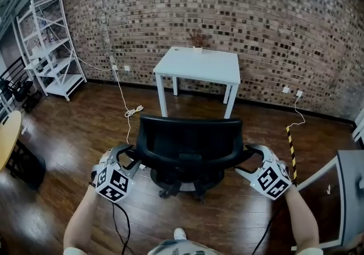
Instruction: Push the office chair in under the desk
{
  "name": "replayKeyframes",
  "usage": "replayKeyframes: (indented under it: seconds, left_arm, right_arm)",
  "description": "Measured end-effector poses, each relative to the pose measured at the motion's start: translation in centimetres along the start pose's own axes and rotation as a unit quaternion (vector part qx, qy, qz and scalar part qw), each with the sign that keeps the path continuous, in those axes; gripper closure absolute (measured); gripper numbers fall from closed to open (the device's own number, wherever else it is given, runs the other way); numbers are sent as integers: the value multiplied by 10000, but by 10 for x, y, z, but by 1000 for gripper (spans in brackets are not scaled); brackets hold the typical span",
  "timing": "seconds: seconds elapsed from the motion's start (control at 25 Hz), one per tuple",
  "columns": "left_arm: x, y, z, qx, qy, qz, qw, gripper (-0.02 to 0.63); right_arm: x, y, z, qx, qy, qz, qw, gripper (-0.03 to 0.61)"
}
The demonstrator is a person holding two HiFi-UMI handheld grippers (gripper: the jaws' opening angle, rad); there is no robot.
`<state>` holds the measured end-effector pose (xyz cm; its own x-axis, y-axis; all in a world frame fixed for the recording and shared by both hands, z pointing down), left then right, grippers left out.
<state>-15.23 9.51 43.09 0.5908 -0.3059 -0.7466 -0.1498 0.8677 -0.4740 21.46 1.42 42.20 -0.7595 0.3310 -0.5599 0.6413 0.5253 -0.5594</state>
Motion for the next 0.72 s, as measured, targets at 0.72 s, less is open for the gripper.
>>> replayKeyframes:
  seconds: [0.72]
  left_arm:
    - [-18, -36, -5, -1029, -1247, -432, 9859, 373]
  right_arm:
    - [-20, -66, 3, 456, 1059, -1038, 9879, 315]
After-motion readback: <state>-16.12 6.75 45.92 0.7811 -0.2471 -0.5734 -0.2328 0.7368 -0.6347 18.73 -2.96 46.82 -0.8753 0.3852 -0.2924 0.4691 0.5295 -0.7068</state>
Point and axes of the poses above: the fingertips, and each gripper's own axes: y backward along the fingers, z to its right, x out of its top, the point moved 5 cm from there along y, backward along the fingers, and after that the axes turned 10 degrees about y, right-handed, at the moved point
